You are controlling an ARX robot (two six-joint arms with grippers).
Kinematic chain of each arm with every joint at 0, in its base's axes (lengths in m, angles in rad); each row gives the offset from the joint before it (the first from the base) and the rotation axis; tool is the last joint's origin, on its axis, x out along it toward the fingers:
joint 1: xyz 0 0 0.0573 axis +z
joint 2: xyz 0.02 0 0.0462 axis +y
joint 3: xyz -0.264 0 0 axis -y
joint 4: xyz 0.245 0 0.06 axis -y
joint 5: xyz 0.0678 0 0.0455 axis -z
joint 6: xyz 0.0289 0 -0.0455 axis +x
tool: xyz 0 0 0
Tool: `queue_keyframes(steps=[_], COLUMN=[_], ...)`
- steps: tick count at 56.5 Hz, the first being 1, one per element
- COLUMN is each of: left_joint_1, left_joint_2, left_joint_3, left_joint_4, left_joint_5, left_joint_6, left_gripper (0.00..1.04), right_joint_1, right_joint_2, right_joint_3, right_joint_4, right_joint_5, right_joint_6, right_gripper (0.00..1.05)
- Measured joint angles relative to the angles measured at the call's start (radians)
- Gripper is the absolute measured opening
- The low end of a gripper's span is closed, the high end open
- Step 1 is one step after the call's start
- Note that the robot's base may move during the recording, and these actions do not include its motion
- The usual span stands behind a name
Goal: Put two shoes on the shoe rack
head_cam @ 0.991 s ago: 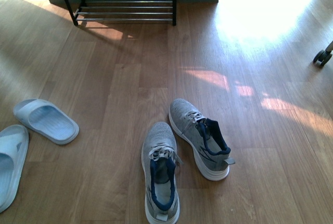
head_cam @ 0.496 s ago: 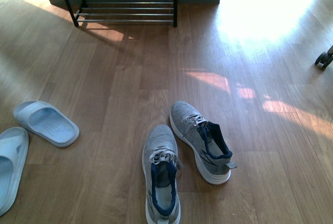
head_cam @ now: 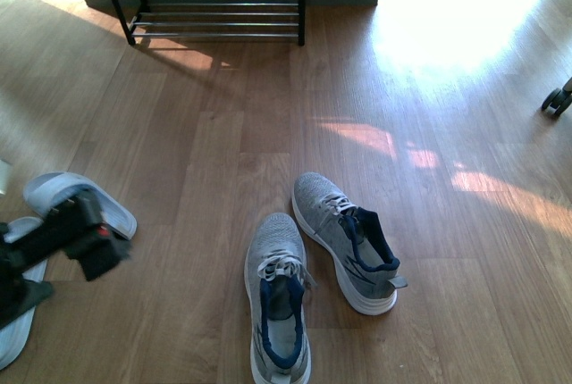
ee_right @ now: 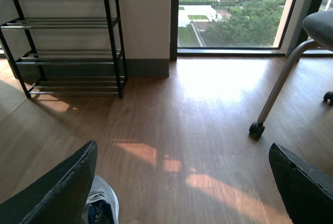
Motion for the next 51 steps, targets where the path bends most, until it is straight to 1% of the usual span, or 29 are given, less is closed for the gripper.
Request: queue_keyframes(steps=[3, 5, 14, 17, 19, 24, 39, 51], left_joint_1=[-0.019, -0.028, -0.053, -0.07, -0.085, -0.114, -0.15, -0.177], left_joint_2=[0.146, 0.229, 0.508, 0.565, 0.605, 0.675, 0.805, 0.877], left_joint_3=[0.08, 0.136, 0.371, 0.43, 0.472, 0.574, 0.766, 0.877], left_joint_4=[0.002, 0.0, -0.108, -0.147, -0.16, -0.221, -0.35, -0.421], left_joint_5=[0.089, 0.127, 0.205, 0.223, 0.256, 0.286, 0.301, 0.305], left_joint_6=[0.007, 0.014, 0.069, 0.089, 0.091, 0.113, 0.157, 0.183], left_gripper=[0.95, 0.95, 0.95, 0.95, 0.95, 0.95, 0.95, 0.95], right_joint_1=[0.0, 0.0, 0.0, 0.0, 0.0, 0.0, 0.0, 0.0], right_joint_2=[0.0, 0.0, 0.0, 0.0, 0.0, 0.0, 0.0, 0.0], right_joint_3=[0.0, 0.0, 0.0, 0.0, 0.0, 0.0, 0.0, 0.0], right_joint_4=[0.0, 0.0, 0.0, 0.0, 0.0, 0.0, 0.0, 0.0], right_joint_5=[0.0, 0.0, 0.0, 0.0, 0.0, 0.0, 0.0, 0.0], right_joint_6=[0.0, 0.0, 0.0, 0.0, 0.0, 0.0, 0.0, 0.0], right_gripper=[0.96, 0.96, 0.96, 0.96, 0.96, 0.96, 0.96, 0.96])
